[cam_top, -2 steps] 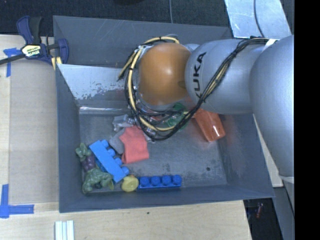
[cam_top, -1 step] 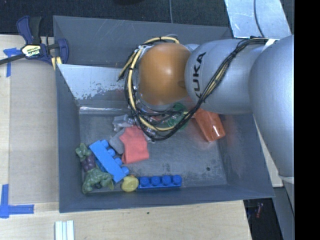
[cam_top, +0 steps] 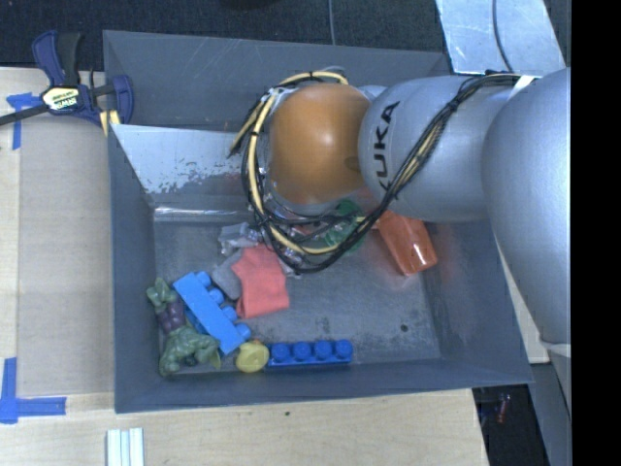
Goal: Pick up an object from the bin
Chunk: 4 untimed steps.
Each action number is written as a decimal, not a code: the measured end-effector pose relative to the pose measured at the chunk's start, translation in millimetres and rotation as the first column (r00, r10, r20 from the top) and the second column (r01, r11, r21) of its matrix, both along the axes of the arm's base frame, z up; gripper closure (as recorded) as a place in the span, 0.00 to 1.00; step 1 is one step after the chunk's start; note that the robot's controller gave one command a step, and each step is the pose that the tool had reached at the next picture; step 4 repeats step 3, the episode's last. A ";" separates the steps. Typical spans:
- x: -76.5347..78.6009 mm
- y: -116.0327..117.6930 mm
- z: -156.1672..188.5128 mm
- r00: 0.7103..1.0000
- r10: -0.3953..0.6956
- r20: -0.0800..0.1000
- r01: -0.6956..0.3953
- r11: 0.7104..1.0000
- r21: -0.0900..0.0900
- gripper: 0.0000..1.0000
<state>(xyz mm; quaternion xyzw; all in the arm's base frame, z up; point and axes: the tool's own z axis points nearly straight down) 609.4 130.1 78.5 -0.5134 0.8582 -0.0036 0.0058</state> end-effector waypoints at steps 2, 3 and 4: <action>-0.2 0.0 -0.1 1.000 0.000 -0.001 0.000 1.000 0.000 1.00; -0.3 0.1 -0.2 1.000 0.000 -0.002 0.000 1.000 0.000 1.00; -0.3 0.1 -0.2 1.000 0.000 -0.002 0.000 1.000 0.000 1.00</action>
Offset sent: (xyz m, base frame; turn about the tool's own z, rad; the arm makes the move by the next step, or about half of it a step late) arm 0.0000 0.0000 0.0000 0.0000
